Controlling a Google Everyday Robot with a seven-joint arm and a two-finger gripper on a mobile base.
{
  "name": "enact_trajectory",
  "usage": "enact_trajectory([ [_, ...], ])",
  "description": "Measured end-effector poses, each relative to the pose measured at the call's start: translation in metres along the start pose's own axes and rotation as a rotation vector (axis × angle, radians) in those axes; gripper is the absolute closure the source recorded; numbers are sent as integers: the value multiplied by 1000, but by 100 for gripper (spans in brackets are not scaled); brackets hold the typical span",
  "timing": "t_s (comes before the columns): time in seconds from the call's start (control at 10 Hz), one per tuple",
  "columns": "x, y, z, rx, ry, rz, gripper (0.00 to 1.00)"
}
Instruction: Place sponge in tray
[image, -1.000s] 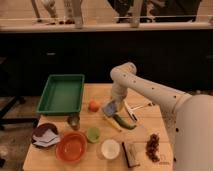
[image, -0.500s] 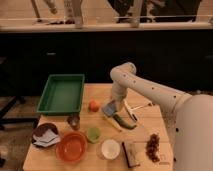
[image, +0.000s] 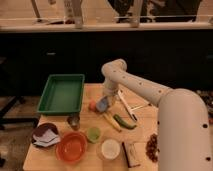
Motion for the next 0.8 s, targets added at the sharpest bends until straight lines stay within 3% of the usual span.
enact_trajectory([
  [0.8, -37, -76, -1, -14, 1, -158, 100],
])
